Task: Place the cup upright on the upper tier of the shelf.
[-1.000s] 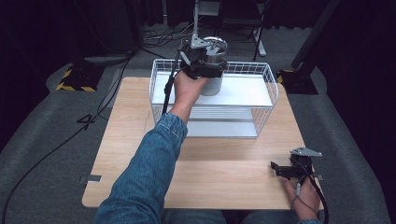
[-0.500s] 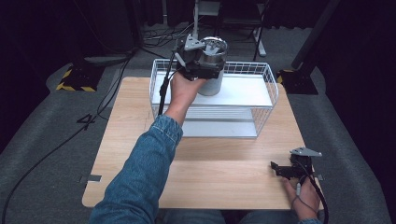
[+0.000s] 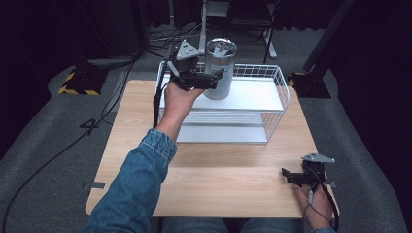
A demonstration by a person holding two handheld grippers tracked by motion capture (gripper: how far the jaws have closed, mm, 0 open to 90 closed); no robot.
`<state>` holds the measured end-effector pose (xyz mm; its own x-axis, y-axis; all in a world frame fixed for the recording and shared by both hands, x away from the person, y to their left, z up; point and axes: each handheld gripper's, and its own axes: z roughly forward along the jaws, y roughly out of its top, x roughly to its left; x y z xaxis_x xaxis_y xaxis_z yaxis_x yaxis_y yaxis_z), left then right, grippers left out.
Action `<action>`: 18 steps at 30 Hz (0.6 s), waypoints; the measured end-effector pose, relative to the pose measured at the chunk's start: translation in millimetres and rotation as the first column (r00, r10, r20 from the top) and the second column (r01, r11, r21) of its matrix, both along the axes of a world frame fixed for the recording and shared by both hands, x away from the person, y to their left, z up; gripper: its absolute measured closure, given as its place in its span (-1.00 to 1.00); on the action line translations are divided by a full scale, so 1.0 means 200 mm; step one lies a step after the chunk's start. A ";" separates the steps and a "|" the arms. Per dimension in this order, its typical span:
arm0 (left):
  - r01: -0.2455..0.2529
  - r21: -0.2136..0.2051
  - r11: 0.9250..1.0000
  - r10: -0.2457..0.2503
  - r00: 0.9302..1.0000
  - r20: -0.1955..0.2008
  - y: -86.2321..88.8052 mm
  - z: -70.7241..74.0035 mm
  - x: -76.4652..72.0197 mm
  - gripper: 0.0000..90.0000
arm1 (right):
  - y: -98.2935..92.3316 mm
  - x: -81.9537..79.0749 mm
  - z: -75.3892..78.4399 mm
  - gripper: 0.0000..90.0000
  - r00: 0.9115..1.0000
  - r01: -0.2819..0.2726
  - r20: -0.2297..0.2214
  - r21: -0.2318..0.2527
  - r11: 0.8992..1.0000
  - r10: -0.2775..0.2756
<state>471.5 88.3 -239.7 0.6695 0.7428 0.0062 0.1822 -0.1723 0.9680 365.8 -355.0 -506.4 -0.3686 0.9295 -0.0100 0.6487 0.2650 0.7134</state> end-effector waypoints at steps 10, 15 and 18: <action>0.031 0.002 1.000 -0.031 0.999 0.013 0.14 0.00 -0.21 -1.00 | 0.00 0.00 0.00 -0.99 1.000 0.000 0.001 0.000 1.000 0.000; 0.045 -0.021 0.999 -0.045 0.999 0.023 0.20 -0.03 -0.32 -1.00 | 0.00 0.00 0.00 -0.99 1.000 -0.001 0.001 -0.001 1.000 0.001; 0.052 -0.027 0.998 -0.051 0.998 0.022 0.23 -0.04 -0.37 -1.00 | 0.00 0.01 0.00 -0.99 1.000 0.000 0.000 0.000 1.000 0.000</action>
